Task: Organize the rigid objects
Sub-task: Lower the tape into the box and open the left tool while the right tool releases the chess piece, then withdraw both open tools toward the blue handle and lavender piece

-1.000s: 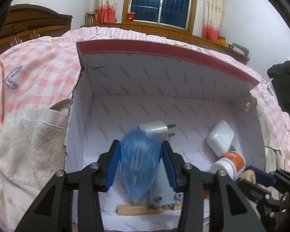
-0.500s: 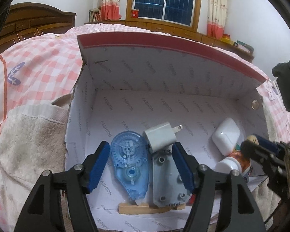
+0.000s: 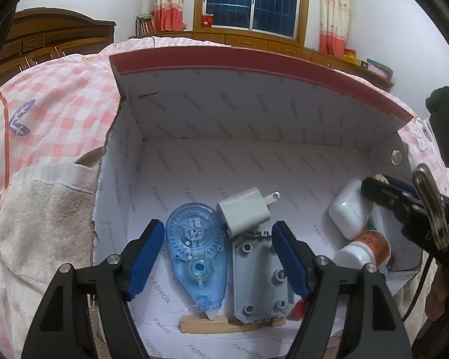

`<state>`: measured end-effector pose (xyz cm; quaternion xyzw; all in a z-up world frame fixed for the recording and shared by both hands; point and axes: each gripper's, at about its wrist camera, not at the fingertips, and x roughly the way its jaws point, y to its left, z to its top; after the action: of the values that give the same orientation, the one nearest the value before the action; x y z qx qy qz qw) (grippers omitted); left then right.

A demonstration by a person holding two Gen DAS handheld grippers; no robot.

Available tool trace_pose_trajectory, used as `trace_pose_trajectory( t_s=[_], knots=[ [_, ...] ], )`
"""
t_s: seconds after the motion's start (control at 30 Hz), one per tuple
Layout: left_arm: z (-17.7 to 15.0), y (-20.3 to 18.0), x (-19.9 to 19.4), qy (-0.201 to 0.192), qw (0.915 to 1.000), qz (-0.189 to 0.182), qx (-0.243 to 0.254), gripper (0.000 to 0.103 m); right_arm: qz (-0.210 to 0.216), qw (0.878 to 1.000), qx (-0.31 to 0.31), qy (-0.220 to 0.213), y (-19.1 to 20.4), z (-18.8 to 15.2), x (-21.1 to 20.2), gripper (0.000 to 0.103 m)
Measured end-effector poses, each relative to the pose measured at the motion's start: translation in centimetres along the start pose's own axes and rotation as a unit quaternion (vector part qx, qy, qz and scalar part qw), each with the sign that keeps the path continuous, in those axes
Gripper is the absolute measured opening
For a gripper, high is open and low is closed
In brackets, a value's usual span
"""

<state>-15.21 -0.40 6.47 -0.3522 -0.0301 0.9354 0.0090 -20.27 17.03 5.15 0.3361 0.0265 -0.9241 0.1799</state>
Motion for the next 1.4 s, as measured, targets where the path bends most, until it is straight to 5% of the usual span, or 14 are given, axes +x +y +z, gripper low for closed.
trace_pose_trajectory(
  t_s=[0.1,0.2,0.63,0.73,1.4],
  knots=[
    [0.0,0.1,0.1,0.000,1.0000,0.001,0.000,0.078,-0.002,1.000,0.004,0.000,-0.4,0.1,0.3,0.035],
    [0.1,0.1,0.1,0.000,1.0000,-0.001,0.000,0.078,-0.010,1.000,0.009,-0.004,-0.6,0.2,0.4,0.049],
    [0.0,0.2,-1.5,-0.007,0.9999,-0.008,0.001,0.078,0.005,1.000,0.017,-0.006,-0.2,-0.5,-1.4,0.059],
    [-0.1,0.5,-2.3,-0.006,0.9999,-0.011,-0.001,0.078,0.011,1.000,0.018,-0.009,0.1,-1.1,-2.2,0.068],
    [-6.4,3.7,-9.4,0.008,0.9997,-0.023,0.003,0.079,0.039,0.999,-0.026,0.023,3.5,-7.7,-7.4,0.075]
  ],
)
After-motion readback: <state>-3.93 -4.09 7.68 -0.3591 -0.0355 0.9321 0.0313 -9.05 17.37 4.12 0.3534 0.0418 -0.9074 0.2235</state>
